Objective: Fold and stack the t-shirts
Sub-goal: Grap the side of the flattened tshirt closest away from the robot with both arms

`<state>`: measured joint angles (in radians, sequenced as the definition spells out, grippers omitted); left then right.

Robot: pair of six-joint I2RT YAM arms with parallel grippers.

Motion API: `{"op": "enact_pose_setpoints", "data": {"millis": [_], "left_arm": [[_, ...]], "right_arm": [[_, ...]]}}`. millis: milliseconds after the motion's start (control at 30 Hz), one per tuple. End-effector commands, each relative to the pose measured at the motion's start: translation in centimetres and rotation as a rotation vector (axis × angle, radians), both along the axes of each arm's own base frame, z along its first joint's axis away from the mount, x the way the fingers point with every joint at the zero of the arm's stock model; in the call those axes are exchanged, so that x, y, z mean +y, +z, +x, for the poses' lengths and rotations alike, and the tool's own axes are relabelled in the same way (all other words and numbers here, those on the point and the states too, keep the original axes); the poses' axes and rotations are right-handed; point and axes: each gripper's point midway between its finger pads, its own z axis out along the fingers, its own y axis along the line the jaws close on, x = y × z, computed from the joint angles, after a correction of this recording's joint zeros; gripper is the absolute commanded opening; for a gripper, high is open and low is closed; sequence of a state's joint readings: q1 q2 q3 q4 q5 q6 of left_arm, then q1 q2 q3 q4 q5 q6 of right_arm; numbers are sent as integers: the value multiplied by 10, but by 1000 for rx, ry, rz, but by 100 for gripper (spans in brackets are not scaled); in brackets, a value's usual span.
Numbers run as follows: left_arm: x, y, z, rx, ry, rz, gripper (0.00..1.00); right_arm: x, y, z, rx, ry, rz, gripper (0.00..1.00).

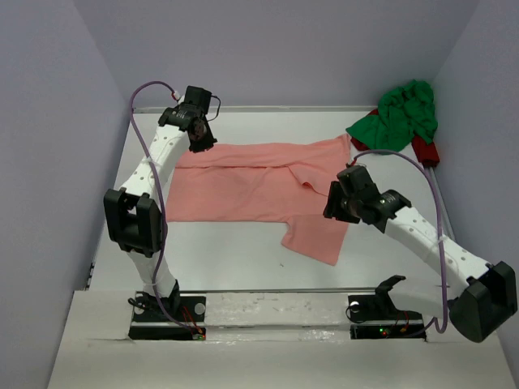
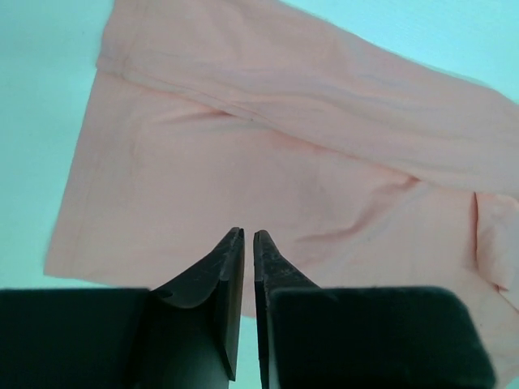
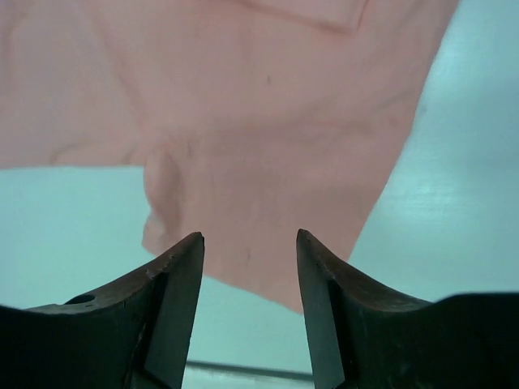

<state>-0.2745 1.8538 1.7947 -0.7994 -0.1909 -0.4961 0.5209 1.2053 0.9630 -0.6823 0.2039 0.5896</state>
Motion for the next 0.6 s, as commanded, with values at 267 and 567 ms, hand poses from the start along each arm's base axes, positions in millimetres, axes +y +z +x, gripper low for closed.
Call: {"op": "enact_pose_setpoints", "data": {"millis": [267,567], "left_arm": [[18,-6,-43,4,-33,32,21],[12,-11,-48,11,-73,13,21]], "right_arm": [[-7,-56,-119,224,-146,25,49],[7,-99,-144,322,-147,-116,50]]}}
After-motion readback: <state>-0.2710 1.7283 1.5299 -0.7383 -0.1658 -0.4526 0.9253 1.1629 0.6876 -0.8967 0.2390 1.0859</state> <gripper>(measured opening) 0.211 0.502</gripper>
